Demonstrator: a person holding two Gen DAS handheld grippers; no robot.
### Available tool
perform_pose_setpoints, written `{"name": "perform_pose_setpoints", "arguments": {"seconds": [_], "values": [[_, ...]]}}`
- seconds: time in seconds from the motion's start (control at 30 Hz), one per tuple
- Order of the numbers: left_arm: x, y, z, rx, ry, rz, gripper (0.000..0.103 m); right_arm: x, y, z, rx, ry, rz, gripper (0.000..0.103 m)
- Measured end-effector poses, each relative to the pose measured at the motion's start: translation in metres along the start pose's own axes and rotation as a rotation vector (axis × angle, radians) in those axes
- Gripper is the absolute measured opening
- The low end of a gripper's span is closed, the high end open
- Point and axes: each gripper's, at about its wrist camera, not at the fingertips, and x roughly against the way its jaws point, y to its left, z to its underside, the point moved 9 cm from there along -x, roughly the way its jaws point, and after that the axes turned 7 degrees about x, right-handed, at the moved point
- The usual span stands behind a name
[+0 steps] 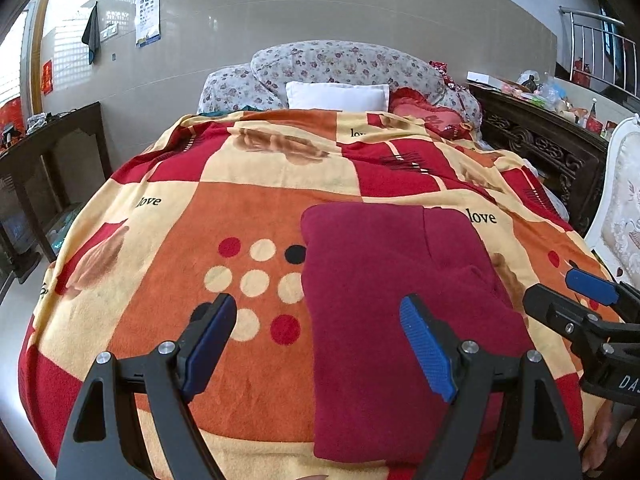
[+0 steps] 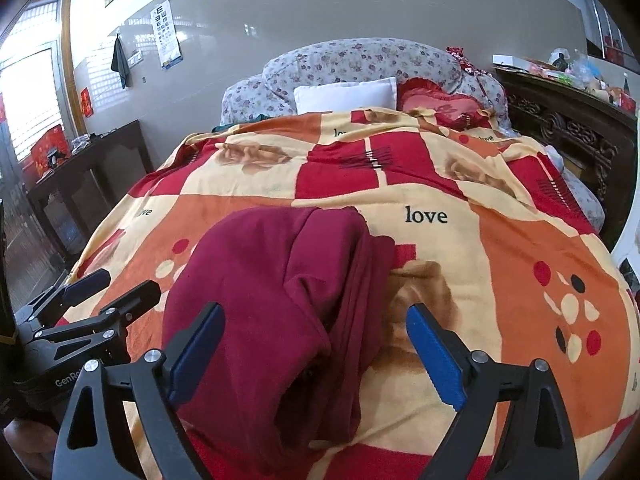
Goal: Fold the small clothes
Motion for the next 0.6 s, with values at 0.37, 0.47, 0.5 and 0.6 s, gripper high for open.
{"name": "perform_pose_setpoints", "arguments": {"seconds": [0.37,0.47,0.5,0.6], "values": [[0.0007,-0.0010,0.0003,-0.003,-0.004,0.002,0.083,-0.0031,-0.0009,0.0024,0.001,0.012,0.008,0.095],[0.0004,-0.0006,0.0000,-0.003,-0.004,0.002,0.083,-0.0038,-0.0022,0.0034,-0.006,0.015,0.006,0.095],[0.0003,-0.0005,-0.0001,-0.003,-0.005,0.003,0.083,-0.0042,-0.0024,0.0035,-0.009,0.016,0.005,0.095],[-0.0005,-0.0008,0.0002,-0.004,-0.006,0.001,0.083,-0.0052,-0.0035,0.0040,-0.015,0.019,0.004,0.095]]}}
